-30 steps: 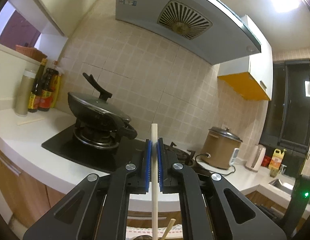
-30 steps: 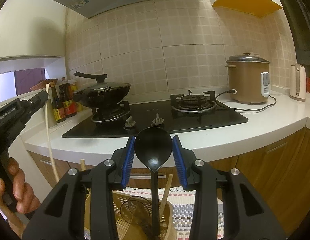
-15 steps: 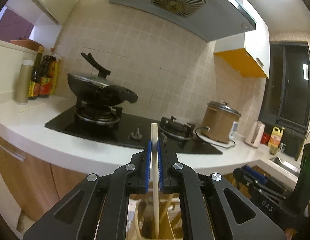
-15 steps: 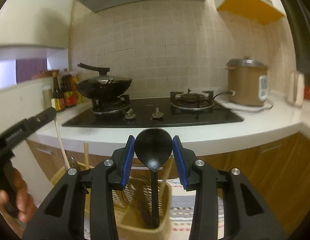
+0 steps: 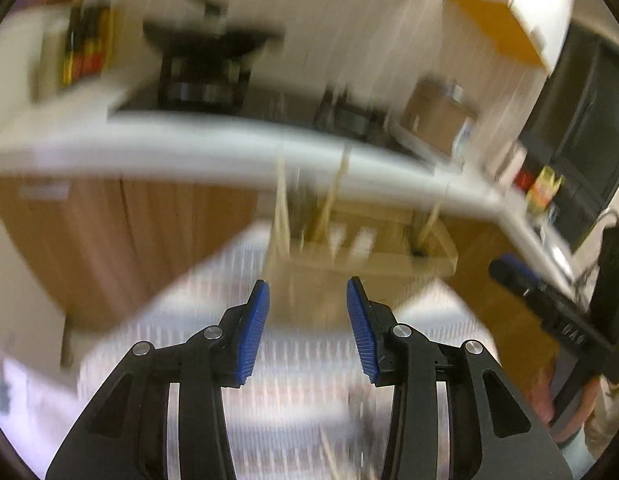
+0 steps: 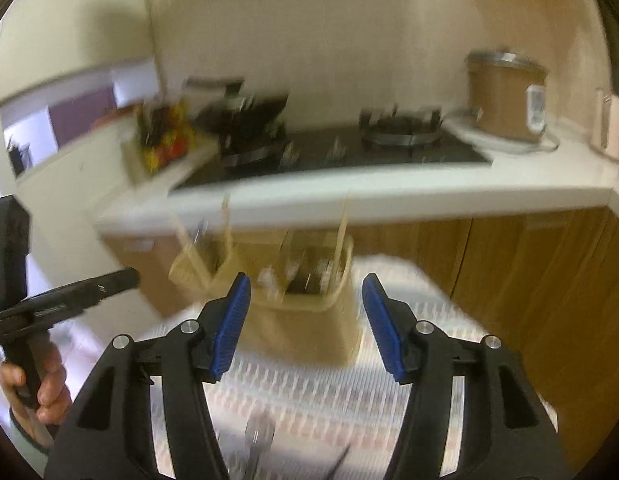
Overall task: Organize utensils
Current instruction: 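Open both tools to drop the chopstick and black spoon into the caddy, then move both open tools back down over the remaining utensils, then close the left tool on a clear spoon while the right tool grasps another clear spoon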
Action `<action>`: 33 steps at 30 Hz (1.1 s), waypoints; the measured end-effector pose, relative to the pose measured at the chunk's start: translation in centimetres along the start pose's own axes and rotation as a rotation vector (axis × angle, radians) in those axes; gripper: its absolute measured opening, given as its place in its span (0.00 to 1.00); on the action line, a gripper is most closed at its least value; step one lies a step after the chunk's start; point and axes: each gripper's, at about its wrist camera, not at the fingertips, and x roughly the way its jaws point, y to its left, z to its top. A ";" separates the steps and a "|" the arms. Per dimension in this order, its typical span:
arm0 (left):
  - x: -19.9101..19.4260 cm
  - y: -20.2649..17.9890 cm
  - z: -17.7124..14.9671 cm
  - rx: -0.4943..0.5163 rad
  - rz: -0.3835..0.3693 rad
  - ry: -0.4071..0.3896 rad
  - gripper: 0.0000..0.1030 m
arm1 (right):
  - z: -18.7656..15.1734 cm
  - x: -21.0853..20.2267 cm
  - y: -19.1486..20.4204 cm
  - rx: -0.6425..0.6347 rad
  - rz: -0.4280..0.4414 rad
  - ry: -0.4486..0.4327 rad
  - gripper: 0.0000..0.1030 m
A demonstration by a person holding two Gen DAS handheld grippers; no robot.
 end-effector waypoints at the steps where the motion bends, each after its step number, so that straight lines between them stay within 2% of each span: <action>1: 0.4 0.2 -0.6 -0.011 -0.001 0.043 0.38 | -0.6 0.2 0.3 -0.005 0.003 0.052 0.53; 3: 1.5 0.5 -2.3 -0.033 -0.025 0.137 0.38 | -1.5 0.5 0.7 -0.005 0.012 0.122 0.53; 5: 2.3 0.2 -4.1 -0.010 -0.021 0.204 0.38 | -2.6 0.9 0.8 0.017 0.034 0.193 0.53; 7: 2.7 -0.3 -5.5 0.018 -0.011 0.236 0.38 | -3.6 1.3 0.6 0.042 0.050 0.238 0.53; 12: 3.8 -2.0 -9.1 0.090 -0.047 0.310 0.37 | -5.5 3.3 0.1 0.088 0.058 0.350 0.53; 15: 4.9 -2.6 -11.0 0.116 -0.085 0.364 0.37 | -6.5 5.9 -0.2 0.134 0.093 0.446 0.53; 18: 5.7 -3.1 -12.6 0.135 -0.081 0.392 0.37 | -7.7 8.6 0.1 0.177 0.117 0.523 0.53; 23: 6.5 -3.5 -13.9 0.148 -0.085 0.413 0.37 | -8.7 11.7 1.4 0.177 0.083 0.575 0.53; 28: 6.7 -4.0 -14.5 0.151 -0.107 0.413 0.36 | -9.2 13.0 2.9 0.122 0.026 0.582 0.53; 33: 7.2 -4.5 -15.0 0.154 -0.098 0.412 0.36 | -9.7 13.5 4.1 0.080 -0.012 0.578 0.45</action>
